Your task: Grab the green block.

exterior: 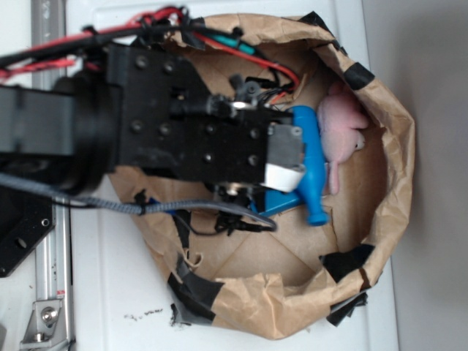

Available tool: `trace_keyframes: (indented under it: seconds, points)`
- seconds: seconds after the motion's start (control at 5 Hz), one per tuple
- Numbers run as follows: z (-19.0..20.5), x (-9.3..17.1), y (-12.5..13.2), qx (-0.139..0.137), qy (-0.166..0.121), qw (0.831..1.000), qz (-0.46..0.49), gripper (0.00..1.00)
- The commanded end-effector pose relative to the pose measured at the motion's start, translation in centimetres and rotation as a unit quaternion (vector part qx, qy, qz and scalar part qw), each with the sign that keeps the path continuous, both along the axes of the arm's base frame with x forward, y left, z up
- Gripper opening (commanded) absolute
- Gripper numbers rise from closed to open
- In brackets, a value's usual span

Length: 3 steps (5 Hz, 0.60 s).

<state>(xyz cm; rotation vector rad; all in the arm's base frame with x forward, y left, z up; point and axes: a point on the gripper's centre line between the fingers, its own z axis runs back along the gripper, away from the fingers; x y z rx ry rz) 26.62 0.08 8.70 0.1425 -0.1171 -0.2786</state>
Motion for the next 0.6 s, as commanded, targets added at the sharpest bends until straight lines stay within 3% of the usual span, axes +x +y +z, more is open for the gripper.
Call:
trace_keyframes:
  seconds: [0.0,0.2,0.4]
  points:
    - [11.17,-0.23,-0.64,-0.037,-0.044,0.998,-0.006,0.00]
    - [11.73,-0.49,0.06,-0.082,-0.040,0.996,0.008,0.00]
    - [11.42,-0.86,0.33,-0.087,-0.036,0.995,0.020,0.00]
